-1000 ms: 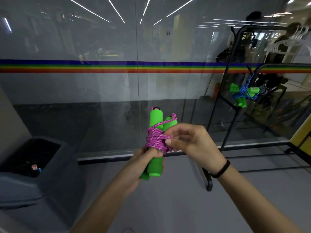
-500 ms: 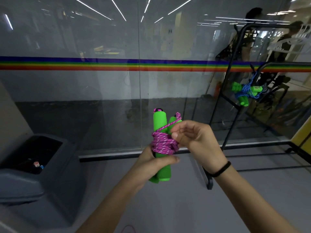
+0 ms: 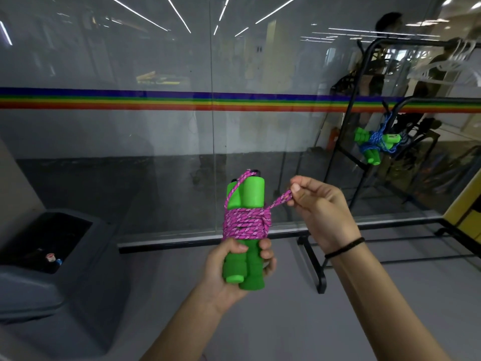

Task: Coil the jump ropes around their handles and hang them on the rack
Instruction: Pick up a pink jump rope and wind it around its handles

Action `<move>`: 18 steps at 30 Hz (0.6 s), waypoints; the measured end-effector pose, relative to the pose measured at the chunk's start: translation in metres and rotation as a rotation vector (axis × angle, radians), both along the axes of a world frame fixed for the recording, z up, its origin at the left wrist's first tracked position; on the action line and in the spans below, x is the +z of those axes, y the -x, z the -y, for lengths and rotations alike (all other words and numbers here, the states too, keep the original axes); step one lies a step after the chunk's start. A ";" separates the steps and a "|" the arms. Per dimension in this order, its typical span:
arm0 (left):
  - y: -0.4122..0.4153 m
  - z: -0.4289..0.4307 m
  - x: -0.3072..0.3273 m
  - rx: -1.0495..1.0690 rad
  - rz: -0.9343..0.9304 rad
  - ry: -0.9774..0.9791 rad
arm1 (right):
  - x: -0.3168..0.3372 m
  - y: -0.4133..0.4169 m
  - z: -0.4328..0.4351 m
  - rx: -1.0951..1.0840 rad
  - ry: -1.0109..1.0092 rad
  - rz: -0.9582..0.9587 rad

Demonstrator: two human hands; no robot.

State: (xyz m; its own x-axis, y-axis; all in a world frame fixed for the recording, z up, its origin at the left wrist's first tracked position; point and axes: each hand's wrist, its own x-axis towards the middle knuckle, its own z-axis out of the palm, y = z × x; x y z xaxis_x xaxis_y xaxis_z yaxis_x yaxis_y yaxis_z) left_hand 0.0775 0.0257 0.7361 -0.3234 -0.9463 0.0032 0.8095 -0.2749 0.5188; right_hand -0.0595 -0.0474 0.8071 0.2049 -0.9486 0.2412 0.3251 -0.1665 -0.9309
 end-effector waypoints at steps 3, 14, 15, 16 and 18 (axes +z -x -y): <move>-0.006 0.003 -0.003 -0.026 0.030 -0.043 | -0.001 -0.002 -0.007 0.030 0.143 -0.136; -0.003 0.006 0.015 0.064 0.396 -0.130 | -0.024 -0.021 -0.027 0.026 0.313 -0.448; 0.000 0.006 0.015 0.089 0.381 -0.138 | -0.026 -0.024 -0.029 0.027 0.306 -0.419; 0.003 0.006 0.015 0.111 0.374 -0.144 | -0.025 -0.026 -0.031 0.047 0.286 -0.367; 0.007 0.006 0.014 0.125 0.340 -0.138 | -0.023 -0.027 -0.032 0.097 0.201 -0.204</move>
